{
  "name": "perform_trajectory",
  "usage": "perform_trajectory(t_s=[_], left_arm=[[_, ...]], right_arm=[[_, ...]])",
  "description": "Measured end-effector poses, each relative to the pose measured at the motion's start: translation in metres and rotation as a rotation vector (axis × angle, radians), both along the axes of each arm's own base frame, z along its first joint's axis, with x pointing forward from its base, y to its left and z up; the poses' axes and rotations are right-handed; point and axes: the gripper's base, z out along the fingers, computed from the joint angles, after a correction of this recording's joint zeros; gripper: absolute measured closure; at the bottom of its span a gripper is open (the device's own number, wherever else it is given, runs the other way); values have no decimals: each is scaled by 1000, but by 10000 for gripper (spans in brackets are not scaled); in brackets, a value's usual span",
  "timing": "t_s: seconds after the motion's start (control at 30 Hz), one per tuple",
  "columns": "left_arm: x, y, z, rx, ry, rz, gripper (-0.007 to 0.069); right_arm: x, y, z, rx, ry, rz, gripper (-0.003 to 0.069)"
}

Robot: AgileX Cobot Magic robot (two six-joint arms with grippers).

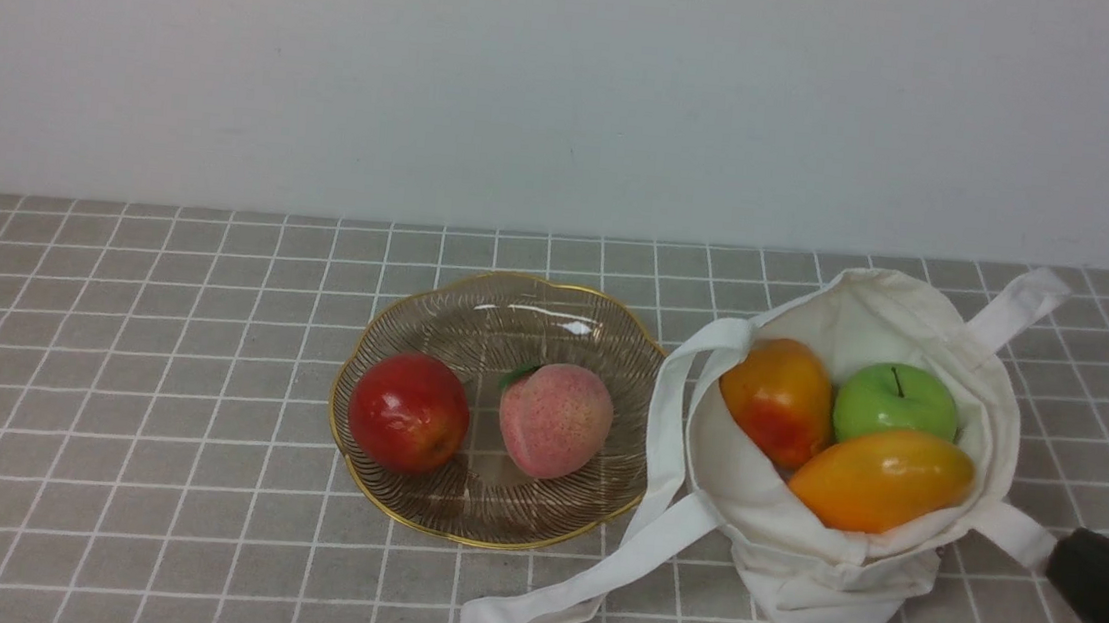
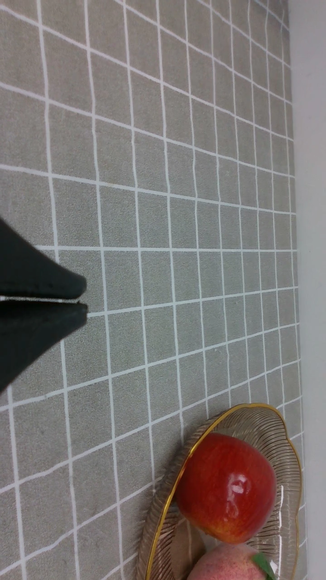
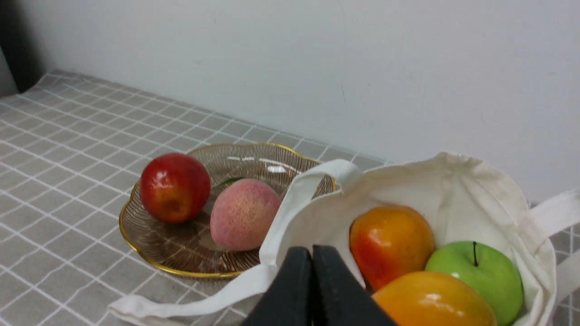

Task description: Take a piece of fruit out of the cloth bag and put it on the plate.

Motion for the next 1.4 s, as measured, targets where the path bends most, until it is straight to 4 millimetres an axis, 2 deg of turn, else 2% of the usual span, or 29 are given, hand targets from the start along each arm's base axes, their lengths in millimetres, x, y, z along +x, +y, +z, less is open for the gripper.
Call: perform_trajectory(t_s=[0.2, 1.27, 1.4], left_arm=[[0, 0, 0, 0, 0, 0, 633], [0, 0, 0, 0, 0, 0, 633], [0, 0, 0, 0, 0, 0, 633]], right_arm=[[0, 0, -1, 33, -58, 4, 673], [0, 0, 0, 42, -67, 4, 673], [-6, -4, -6, 47, -76, -6, 673]])
